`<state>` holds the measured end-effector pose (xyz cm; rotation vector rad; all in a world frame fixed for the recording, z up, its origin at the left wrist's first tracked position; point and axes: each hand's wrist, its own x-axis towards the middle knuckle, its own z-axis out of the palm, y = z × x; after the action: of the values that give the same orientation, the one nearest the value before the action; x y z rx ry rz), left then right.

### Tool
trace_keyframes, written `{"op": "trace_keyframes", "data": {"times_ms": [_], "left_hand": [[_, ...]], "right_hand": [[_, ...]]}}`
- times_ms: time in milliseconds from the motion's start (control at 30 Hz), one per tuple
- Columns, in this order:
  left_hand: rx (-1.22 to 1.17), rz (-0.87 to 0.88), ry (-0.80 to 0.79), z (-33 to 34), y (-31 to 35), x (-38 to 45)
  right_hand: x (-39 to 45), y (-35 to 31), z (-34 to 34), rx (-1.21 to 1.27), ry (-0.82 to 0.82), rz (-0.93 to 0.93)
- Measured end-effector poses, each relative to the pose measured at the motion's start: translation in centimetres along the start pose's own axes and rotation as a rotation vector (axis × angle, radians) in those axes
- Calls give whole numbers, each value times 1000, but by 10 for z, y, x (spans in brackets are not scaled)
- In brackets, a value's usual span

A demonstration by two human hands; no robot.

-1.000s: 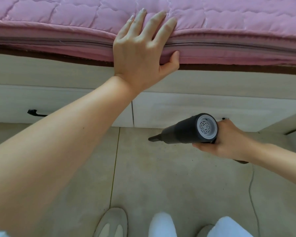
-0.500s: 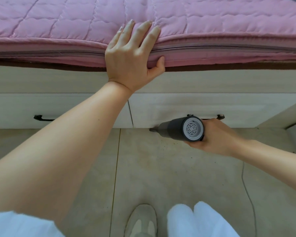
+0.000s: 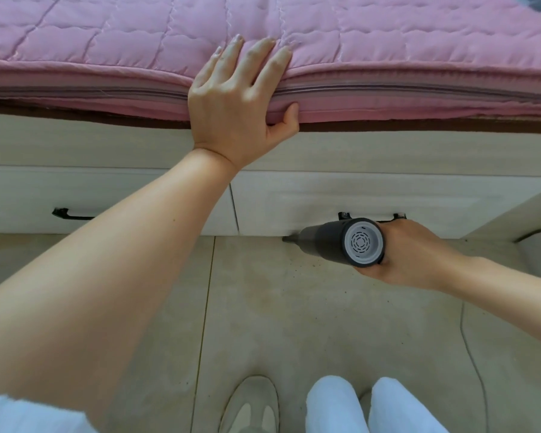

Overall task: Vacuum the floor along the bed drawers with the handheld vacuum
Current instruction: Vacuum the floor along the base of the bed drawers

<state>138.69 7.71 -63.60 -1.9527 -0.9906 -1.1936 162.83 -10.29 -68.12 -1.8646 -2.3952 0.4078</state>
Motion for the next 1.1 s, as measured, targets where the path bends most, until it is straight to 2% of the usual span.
{"op": "trace_keyframes", "data": {"times_ms": [200,467,600,900,1100], "left_hand": [[12,8,4,1,0,0],[23,12,0,1,-1,0],[32,18,0,1,-1,-1],[51,25,3,3,-1,-2],[52,23,-5,4,-1,-1]], "right_hand": [[-8,6,-7,38,26,80],[-1,6,4,119,25,25],[-5,8,1,76,19,-7],[-25,5,-22,239,0,94],[-34,6,-22,204,-29,69]]}}
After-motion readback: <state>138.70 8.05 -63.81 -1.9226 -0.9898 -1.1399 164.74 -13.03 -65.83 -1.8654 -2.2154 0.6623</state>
